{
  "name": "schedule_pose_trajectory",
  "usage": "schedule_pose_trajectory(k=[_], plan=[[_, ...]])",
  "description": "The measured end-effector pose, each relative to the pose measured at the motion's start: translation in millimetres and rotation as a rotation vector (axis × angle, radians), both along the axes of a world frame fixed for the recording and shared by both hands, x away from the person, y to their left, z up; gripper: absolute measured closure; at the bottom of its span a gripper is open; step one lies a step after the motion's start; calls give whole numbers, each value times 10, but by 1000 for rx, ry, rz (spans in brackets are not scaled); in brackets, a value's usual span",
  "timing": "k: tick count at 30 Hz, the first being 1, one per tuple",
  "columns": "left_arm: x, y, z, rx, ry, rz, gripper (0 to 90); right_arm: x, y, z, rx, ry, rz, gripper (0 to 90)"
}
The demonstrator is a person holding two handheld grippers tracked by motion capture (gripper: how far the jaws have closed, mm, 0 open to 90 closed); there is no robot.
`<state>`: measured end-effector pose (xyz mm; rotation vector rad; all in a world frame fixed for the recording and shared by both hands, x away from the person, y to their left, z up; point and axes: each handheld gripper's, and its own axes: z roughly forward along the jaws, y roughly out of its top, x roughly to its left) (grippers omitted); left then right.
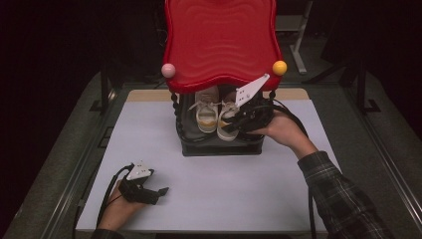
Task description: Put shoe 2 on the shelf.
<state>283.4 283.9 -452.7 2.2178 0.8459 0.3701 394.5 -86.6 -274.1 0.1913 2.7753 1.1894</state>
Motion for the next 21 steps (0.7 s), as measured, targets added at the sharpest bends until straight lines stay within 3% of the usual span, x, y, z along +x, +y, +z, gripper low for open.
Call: schedule_pose_trajectory(k=[7, 14, 19, 21], plan=[[0, 0, 1, 0, 0, 0, 133, 60, 46, -87, -18, 16, 4, 773], [-2, -1, 1, 1, -1, 0, 133, 75, 41, -141, -55, 4, 12, 775], [-2, -1, 1, 1, -1, 0, 133, 97, 55, -199, -95, -14, -11, 776], [-2, -2, 1, 0, -1, 1, 132, 112, 47, -212, -80, -8, -19, 775]])
